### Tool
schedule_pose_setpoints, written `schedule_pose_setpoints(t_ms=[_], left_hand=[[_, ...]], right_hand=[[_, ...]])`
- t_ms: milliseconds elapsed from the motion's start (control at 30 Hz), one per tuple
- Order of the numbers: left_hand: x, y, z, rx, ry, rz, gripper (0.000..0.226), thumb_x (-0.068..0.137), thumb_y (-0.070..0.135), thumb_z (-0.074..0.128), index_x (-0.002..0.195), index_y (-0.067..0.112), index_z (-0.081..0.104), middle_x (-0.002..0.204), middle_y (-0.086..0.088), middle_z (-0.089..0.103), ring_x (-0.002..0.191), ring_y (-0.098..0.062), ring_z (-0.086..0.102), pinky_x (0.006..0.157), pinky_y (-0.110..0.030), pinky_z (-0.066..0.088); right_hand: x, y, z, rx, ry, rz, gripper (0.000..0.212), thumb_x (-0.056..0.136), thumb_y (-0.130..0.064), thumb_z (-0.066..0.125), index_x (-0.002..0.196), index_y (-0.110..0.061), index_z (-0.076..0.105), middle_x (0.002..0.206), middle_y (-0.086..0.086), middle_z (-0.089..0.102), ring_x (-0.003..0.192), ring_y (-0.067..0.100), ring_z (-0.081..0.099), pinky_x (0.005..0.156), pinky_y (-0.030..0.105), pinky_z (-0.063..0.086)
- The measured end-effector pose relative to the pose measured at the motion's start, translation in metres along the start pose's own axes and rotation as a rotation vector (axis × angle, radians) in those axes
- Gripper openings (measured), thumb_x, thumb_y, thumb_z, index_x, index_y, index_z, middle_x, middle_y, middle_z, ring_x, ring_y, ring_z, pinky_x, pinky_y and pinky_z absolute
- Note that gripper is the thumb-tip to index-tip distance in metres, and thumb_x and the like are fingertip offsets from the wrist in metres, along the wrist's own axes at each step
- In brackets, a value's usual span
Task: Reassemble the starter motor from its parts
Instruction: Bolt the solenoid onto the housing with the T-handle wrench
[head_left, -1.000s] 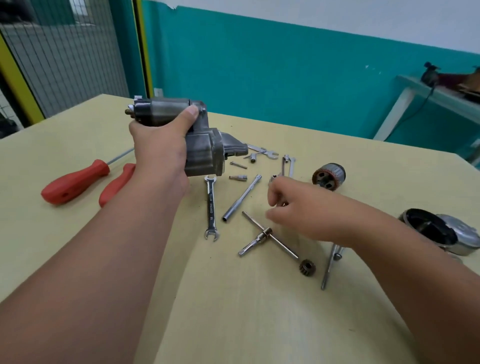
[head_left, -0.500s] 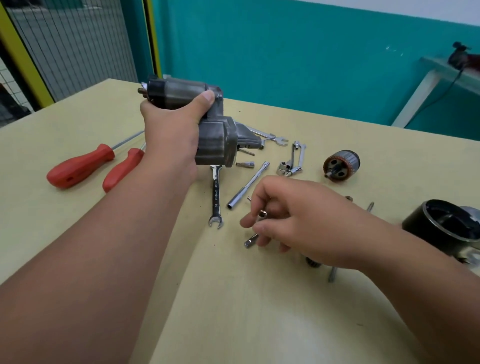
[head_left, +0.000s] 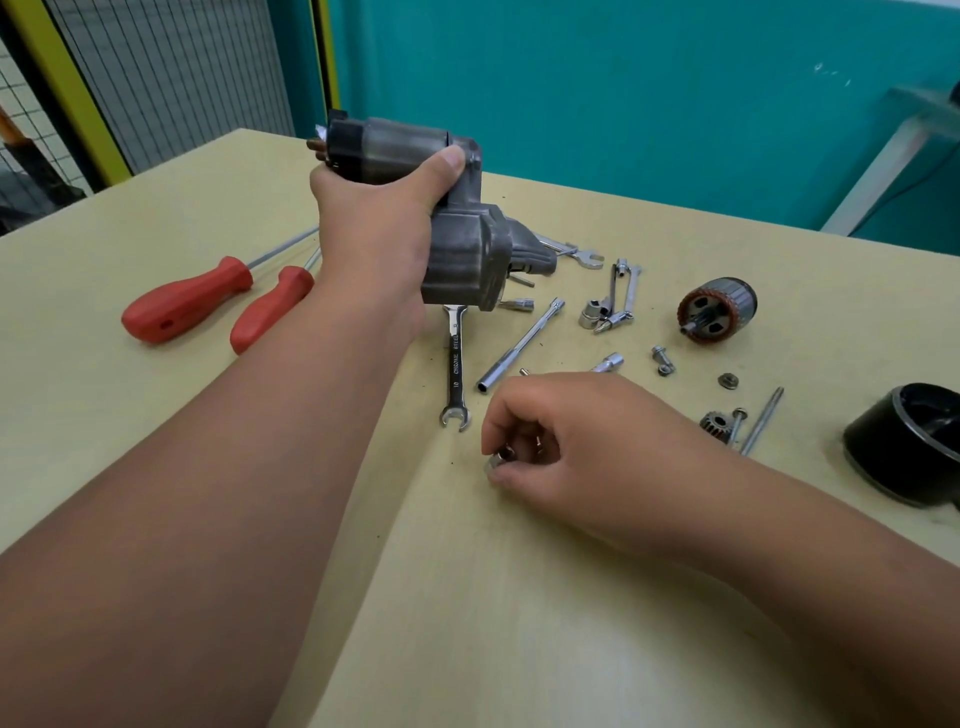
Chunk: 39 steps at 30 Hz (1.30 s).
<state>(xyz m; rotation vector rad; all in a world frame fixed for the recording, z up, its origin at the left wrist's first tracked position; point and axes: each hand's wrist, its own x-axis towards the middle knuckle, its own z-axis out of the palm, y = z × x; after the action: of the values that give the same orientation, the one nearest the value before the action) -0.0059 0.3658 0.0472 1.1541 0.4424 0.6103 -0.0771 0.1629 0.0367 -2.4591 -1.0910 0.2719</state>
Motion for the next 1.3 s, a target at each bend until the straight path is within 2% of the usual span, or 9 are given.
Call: schedule_pose_setpoints(t_ms=[133,267,400,500,667,933,1067,1200,1300], left_hand=[[0.001,0.001,-0.001,0.006,0.0,-0.015,0.072,0.076,0.026,0.098,0.129,0.028,0.05,0.118,0.004,0.073,0.085,-0.015,0.082,0.067,-0.044,0.068],[0.001,0.001,-0.001,-0.008,-0.002,-0.011,0.073,0.076,0.024,0.098,0.13,0.026,0.05,0.118,0.002,0.073,0.082,-0.014,0.082,0.066,-0.044,0.068],[0.002,0.002,-0.001,-0.013,-0.005,-0.014,0.074,0.075,0.024,0.098,0.131,0.026,0.05,0.118,0.003,0.073,0.081,-0.012,0.081,0.066,-0.045,0.068],[0.001,0.001,-0.001,-0.02,-0.012,-0.011,0.073,0.075,0.023,0.098,0.13,0.026,0.05,0.118,0.002,0.073,0.081,-0.012,0.081,0.064,-0.043,0.068],[0.0,0.0,0.0,-0.021,-0.002,-0.017,0.073,0.075,0.024,0.098,0.129,0.028,0.05,0.119,0.003,0.072,0.084,-0.015,0.082,0.066,-0.045,0.068],[0.0,0.003,-0.001,-0.038,0.01,-0.016,0.071,0.074,0.025,0.098,0.127,0.028,0.05,0.118,0.003,0.072,0.081,-0.013,0.081,0.066,-0.046,0.068],[-0.001,0.004,-0.001,-0.035,0.007,-0.017,0.073,0.074,0.025,0.098,0.13,0.027,0.05,0.119,0.003,0.073,0.083,-0.013,0.082,0.067,-0.045,0.069],[0.0,0.003,-0.001,-0.031,0.011,-0.019,0.076,0.074,0.025,0.098,0.132,0.026,0.049,0.119,0.002,0.073,0.084,-0.017,0.082,0.067,-0.046,0.069],[0.001,0.004,-0.001,-0.014,0.017,-0.017,0.078,0.073,0.027,0.099,0.133,0.026,0.049,0.119,0.003,0.072,0.087,-0.019,0.082,0.069,-0.047,0.069]], right_hand=[[0.001,0.0,0.007,-0.111,-0.03,-0.022,0.009,0.096,-0.039,0.066,0.1,-0.042,0.059,0.087,-0.022,0.057,0.09,-0.006,0.054,0.073,0.019,0.047],[0.001,0.003,-0.001,-0.069,-0.03,-0.008,0.024,0.091,-0.051,0.069,0.112,-0.044,0.061,0.088,-0.017,0.059,0.089,-0.004,0.055,0.071,0.019,0.047],[0.005,0.018,-0.029,-0.037,0.2,0.219,0.023,0.094,-0.056,0.053,0.089,-0.035,0.062,0.078,-0.014,0.065,0.07,0.004,0.06,0.056,0.026,0.041],[0.006,0.026,-0.032,-0.272,0.077,0.393,0.043,0.098,-0.065,0.043,0.082,-0.028,0.058,0.075,-0.005,0.062,0.068,0.012,0.058,0.057,0.033,0.043],[0.01,0.023,-0.011,-0.452,-0.029,0.447,0.057,0.091,-0.083,0.033,0.082,-0.028,0.05,0.077,-0.007,0.059,0.07,0.013,0.055,0.055,0.033,0.037],[0.02,0.019,-0.005,-0.371,-0.027,0.444,0.023,0.095,-0.046,0.047,0.085,-0.026,0.053,0.081,-0.004,0.059,0.071,0.014,0.055,0.054,0.031,0.034],[0.019,0.021,-0.012,-0.299,0.048,0.399,0.022,0.099,-0.04,0.046,0.086,-0.022,0.051,0.081,0.001,0.06,0.068,0.018,0.053,0.054,0.034,0.035],[0.013,0.021,-0.026,-0.058,0.198,0.281,0.018,0.105,-0.037,0.044,0.09,-0.028,0.045,0.078,0.002,0.065,0.072,0.027,0.062,0.064,0.046,0.052],[0.009,0.014,-0.034,0.106,0.287,0.164,0.017,0.106,-0.042,0.042,0.092,-0.033,0.048,0.069,-0.007,0.059,0.055,0.013,0.048,0.054,0.041,0.041]])
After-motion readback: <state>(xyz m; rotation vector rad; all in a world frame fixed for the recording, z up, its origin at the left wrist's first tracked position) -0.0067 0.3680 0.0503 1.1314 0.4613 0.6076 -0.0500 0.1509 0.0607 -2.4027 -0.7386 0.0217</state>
